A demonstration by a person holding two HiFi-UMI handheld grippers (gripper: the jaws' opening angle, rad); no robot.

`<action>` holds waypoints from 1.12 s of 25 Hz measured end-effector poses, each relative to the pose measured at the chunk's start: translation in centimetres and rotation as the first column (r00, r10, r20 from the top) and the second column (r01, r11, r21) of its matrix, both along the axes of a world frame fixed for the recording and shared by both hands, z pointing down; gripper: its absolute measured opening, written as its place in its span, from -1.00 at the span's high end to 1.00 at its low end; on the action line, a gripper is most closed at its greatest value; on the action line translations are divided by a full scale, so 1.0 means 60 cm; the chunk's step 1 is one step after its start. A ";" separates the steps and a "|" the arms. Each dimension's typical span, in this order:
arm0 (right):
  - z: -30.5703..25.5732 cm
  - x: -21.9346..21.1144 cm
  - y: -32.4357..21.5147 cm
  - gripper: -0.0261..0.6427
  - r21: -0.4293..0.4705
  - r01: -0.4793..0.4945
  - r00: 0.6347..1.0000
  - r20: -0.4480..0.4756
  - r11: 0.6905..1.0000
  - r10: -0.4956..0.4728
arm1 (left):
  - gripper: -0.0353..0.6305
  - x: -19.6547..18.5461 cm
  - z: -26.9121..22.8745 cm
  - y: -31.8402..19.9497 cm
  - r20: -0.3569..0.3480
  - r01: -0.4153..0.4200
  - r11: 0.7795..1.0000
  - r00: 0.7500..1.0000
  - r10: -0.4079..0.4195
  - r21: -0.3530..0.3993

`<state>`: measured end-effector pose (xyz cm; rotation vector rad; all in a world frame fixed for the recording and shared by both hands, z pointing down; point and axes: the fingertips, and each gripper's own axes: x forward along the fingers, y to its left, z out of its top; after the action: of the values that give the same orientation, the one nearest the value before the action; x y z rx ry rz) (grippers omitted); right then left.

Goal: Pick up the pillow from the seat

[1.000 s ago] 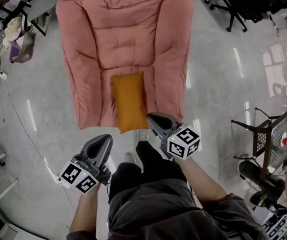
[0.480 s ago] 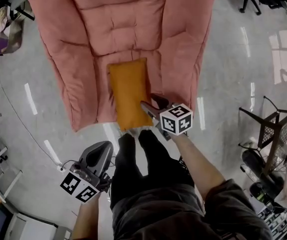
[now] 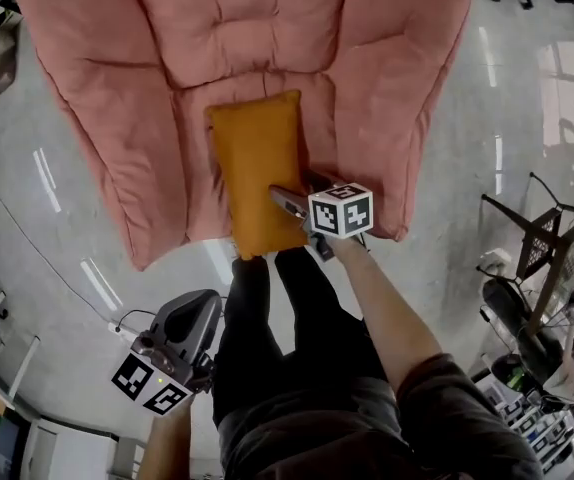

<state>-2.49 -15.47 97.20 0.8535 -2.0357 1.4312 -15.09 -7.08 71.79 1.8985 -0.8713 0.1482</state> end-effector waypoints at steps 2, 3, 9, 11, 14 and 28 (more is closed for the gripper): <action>0.023 0.000 0.002 -0.10 -0.037 -0.004 1.000 0.009 0.999 0.004 | 0.87 -0.005 0.009 0.003 -0.008 -0.004 1.000 1.000 0.004 -0.013; 0.032 -0.001 0.005 -0.13 -0.060 -0.002 1.000 0.022 0.998 0.003 | 0.87 -0.007 0.011 0.005 -0.013 -0.005 1.000 1.000 0.005 -0.018; 0.064 -0.040 0.028 -0.18 -0.173 0.045 0.990 0.142 0.984 -0.020 | 0.87 -0.022 0.020 0.007 -0.035 -0.007 0.999 0.999 0.006 -0.036; 0.077 -0.051 0.027 -0.19 -0.176 0.055 0.988 0.153 0.983 -0.028 | 0.87 -0.027 0.025 0.006 -0.041 -0.010 0.999 0.999 0.008 -0.040; 0.088 -0.060 0.024 -0.19 -0.163 0.054 0.982 0.185 0.985 -0.023 | 0.87 -0.030 0.033 0.007 -0.050 -0.010 0.999 0.999 0.007 -0.047; 0.078 -0.070 0.030 -0.14 -0.120 0.059 0.979 0.203 0.991 -0.034 | 0.87 -0.028 0.023 0.028 -0.070 -0.020 0.999 0.997 0.017 -0.033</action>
<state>-6.68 -13.70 101.87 0.6268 -2.0692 1.6573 -16.75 -5.40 73.18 1.8701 -0.7994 0.1061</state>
